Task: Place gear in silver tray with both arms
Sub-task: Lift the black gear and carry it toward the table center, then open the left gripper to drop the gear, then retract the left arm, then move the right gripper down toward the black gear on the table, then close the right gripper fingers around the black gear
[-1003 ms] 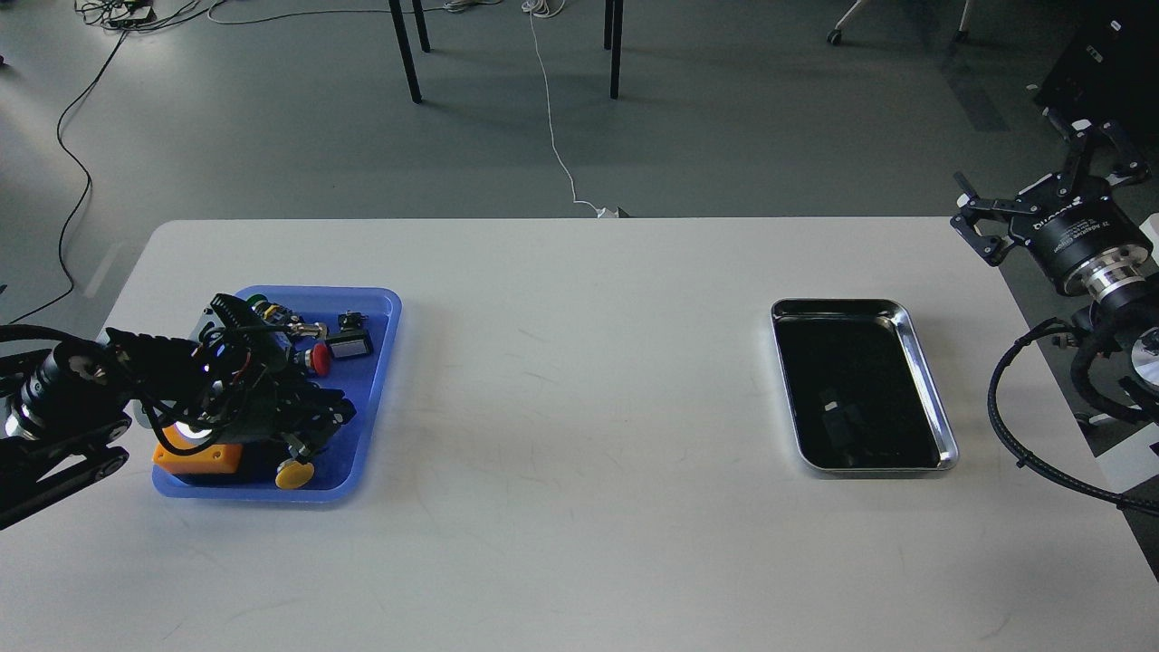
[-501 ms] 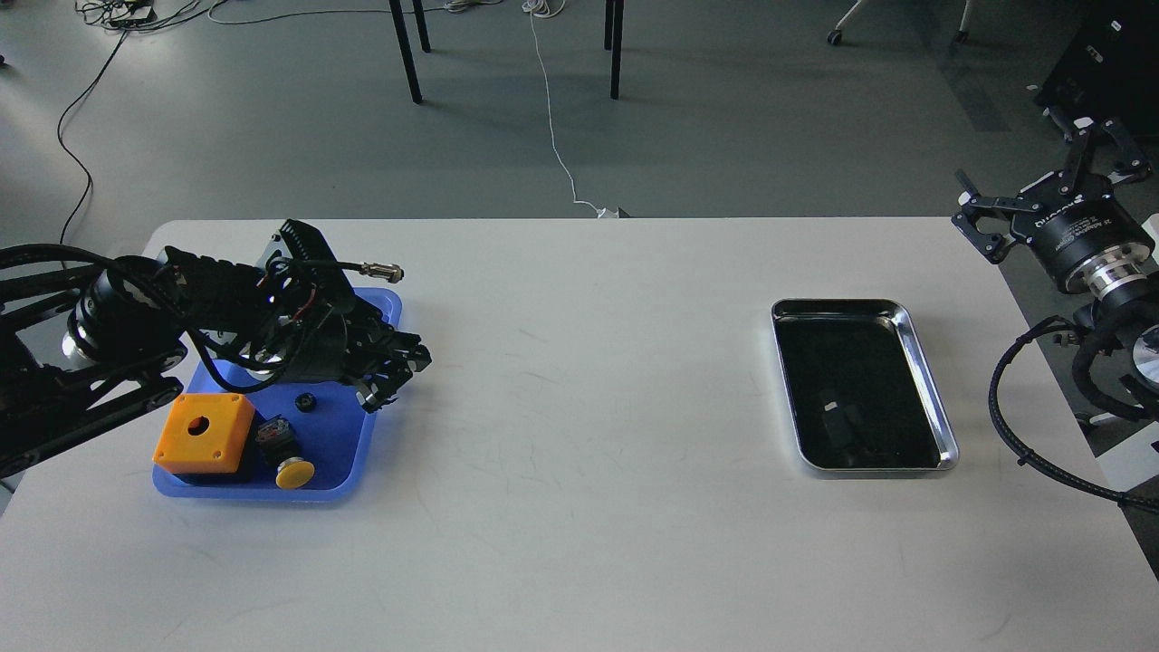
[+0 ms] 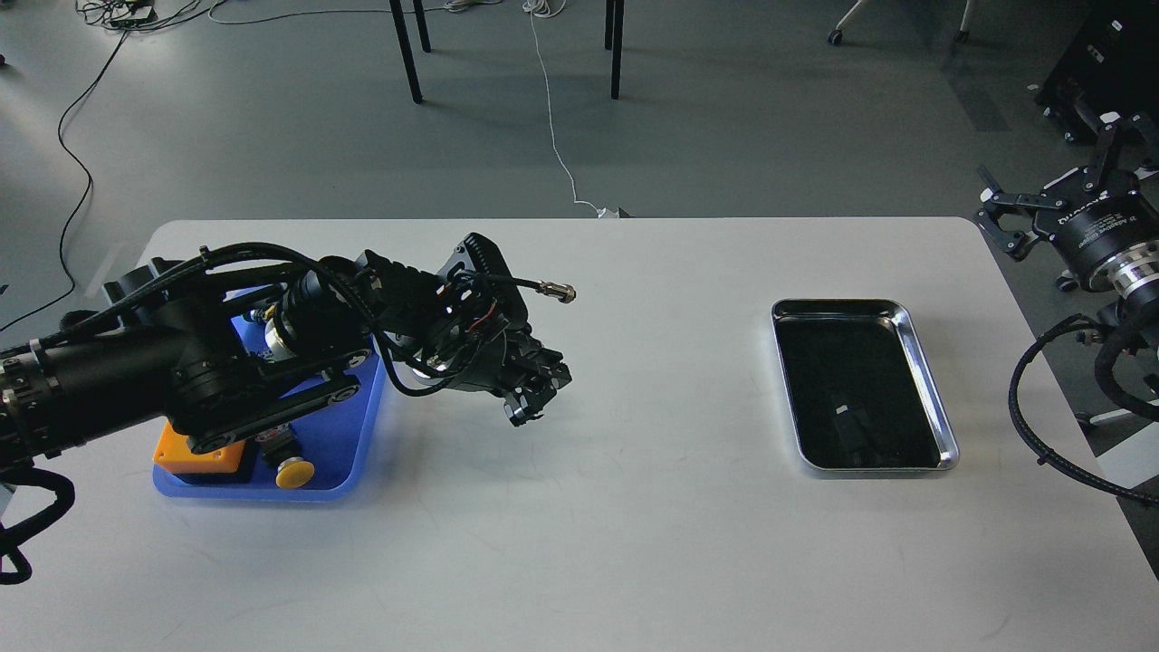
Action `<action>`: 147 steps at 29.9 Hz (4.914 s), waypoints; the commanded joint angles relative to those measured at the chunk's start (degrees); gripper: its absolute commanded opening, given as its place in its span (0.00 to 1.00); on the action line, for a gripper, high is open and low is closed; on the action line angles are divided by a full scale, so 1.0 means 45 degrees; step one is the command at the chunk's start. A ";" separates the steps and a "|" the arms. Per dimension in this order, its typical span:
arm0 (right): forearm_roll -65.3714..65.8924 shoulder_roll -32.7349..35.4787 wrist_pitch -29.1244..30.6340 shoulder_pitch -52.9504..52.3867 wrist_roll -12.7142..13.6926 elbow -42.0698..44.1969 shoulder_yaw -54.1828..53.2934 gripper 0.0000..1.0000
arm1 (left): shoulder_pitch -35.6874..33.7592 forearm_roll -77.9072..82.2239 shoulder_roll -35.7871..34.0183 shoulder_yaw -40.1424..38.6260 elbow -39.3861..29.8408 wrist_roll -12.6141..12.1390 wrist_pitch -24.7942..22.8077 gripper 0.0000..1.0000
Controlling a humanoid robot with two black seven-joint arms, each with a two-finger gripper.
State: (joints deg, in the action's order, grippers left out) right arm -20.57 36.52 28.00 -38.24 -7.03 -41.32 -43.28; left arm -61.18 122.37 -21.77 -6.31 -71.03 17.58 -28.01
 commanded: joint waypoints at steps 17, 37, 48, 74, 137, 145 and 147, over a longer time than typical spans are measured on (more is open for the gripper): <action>0.0000 -0.0029 0.0000 0.0040 0.0000 -0.0016 0.0029 1.00 | 0.0510 0.0014 0.2064 0.1090 0.2054 -0.0586 0.0001 0.16; 0.0000 0.0010 0.0000 -0.0019 0.0000 -0.0016 0.0126 1.00 | 0.0393 -0.0142 0.1947 0.0817 0.1938 -0.0566 0.0001 0.52; 0.2870 0.0849 0.0000 -0.2534 -0.0059 -0.0582 0.1372 1.00 | 0.0100 -0.5585 -0.0004 -0.2207 0.1860 -0.0508 0.0001 0.57; 0.9721 -0.4223 0.0000 -1.3650 -0.0176 -0.2690 1.5629 0.99 | 0.1915 -1.9126 -0.5846 -0.3910 0.1723 0.0625 0.0001 0.91; 1.5488 -0.8115 -0.5125 -0.8633 -0.3281 -0.1540 1.8837 0.63 | 0.1721 -1.8677 -0.6217 -0.3754 0.1313 0.0489 0.0001 0.91; 1.5527 -0.8115 -0.5578 -0.8495 -0.3281 -0.1598 1.8837 0.63 | 0.1701 -1.8658 -0.6217 -0.3754 0.1293 0.0469 0.0001 0.91; 1.5547 -0.8115 -0.5597 -0.8476 -0.3281 -0.1598 1.8837 0.63 | 0.1721 -1.8658 -0.6217 -0.3754 0.1293 0.0469 0.0001 0.91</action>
State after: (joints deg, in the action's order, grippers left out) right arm 49.31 0.00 3.01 -76.52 -21.80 -48.46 41.48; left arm -53.51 38.41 -49.75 -23.22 -65.21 19.70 -28.00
